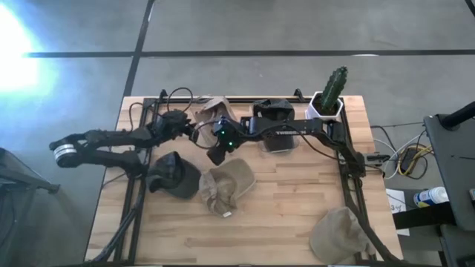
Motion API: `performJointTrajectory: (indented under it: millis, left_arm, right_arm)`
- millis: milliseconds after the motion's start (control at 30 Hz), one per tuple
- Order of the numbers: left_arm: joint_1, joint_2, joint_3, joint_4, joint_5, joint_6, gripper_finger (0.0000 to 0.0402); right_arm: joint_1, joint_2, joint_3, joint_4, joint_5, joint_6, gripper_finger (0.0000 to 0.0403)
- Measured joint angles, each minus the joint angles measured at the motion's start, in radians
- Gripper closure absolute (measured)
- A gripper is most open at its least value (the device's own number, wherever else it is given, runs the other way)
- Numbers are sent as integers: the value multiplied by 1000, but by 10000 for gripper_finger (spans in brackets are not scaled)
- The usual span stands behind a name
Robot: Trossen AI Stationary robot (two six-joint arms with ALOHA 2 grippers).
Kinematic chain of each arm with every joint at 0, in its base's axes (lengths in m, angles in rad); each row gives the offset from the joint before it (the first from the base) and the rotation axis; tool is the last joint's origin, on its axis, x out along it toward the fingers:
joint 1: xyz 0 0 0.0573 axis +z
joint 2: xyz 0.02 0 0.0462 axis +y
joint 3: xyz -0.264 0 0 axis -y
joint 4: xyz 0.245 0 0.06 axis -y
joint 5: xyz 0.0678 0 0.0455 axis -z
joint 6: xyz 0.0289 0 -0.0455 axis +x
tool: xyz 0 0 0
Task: Pick & Place hat
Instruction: Put the left brown cap into the left transparent bin
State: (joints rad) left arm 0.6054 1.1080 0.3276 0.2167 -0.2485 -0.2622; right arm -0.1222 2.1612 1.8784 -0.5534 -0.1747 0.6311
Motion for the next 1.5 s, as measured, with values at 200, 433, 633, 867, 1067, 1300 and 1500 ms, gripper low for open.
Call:
performJointTrajectory:
  millis: [200,433,633,867,1067,1300,1500]
  left_arm:
    - [5,28,39,-61,-1,51,252]
    - [-2,-148,119,-347,-3,86,252]
    - [-62,-369,210,-655,106,6,252]
    - [-221,-532,152,-702,311,-270,252]
    - [-431,-559,116,-706,292,-411,252]
    - [-640,-535,117,-698,186,-493,252]
    - [-733,-514,111,-696,138,-578,252]
  right_arm:
    - [30,-11,21,-134,-89,-80,184]
    - [73,-50,27,-320,-88,-246,184]
    - [136,-89,27,-561,-45,-480,184]
    - [232,-83,22,-592,103,-844,184]
    - [278,-65,-20,-576,98,-878,184]
    - [321,-65,-120,-413,110,-833,184]
    - [378,-65,-197,-284,338,-818,184]
